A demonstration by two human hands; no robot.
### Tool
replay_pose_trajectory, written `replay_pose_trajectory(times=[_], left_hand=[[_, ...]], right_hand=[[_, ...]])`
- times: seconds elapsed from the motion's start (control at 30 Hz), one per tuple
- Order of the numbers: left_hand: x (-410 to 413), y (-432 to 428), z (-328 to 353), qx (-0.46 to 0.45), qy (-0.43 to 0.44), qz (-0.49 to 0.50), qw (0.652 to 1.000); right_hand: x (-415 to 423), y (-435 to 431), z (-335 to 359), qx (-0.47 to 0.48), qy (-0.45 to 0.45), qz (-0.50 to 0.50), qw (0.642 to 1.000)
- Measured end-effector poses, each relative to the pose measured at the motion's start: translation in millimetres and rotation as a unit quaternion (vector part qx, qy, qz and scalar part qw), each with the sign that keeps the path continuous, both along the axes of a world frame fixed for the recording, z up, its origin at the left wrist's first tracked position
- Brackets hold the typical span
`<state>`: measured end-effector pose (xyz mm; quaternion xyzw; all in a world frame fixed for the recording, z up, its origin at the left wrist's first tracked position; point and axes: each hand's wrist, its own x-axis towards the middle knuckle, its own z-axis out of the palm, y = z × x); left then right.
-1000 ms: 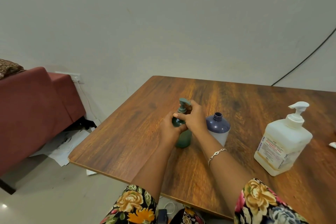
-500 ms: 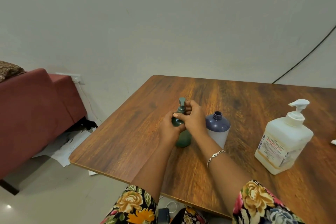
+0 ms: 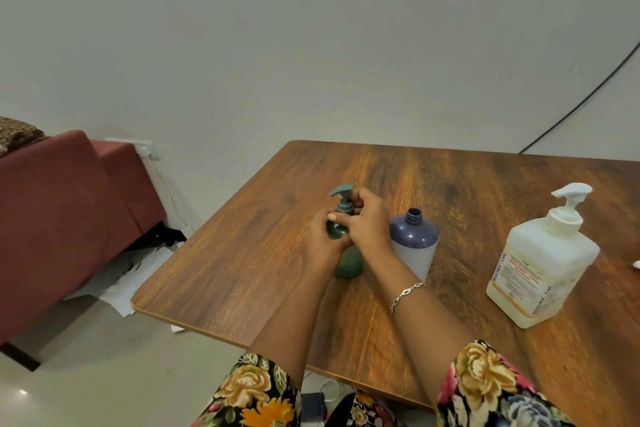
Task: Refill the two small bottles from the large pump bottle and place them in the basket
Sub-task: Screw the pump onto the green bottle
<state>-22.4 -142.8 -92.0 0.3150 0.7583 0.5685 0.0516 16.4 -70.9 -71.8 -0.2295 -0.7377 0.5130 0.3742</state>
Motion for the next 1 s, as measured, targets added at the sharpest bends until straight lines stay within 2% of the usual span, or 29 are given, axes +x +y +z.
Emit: replay_pose_trajectory(times=[0.13,0.23,0.33,0.6,0.77,1.0], left_hand=[[1,-1,-1,0.003,-0.004,-0.005,1.000],[0,0,-1,0.007,-0.005,-0.005,1.000],[0,0,-1,0.013,-0.012,-0.010,1.000],[-1,0,-4,0.004,-0.004,-0.011,1.000],[-3,2,-4,-0.008,0.001,-0.007,1.000],[-5,2,-4,-0.009,0.001,-0.011,1.000]], right_hand=[[2,3,2,0.004,-0.030,0.005,1.000],[8,4,-3,-0.068,0.021,0.071,0.995],[11,6,-4,-0.078,0.037,0.099,0.991],[8,3,-1,-0.084,0.041,0.009,0.996],[8,-8,-3,-0.001,0.018,-0.081,0.997],[5,5,6,-0.008,-0.049,0.045,0.998]])
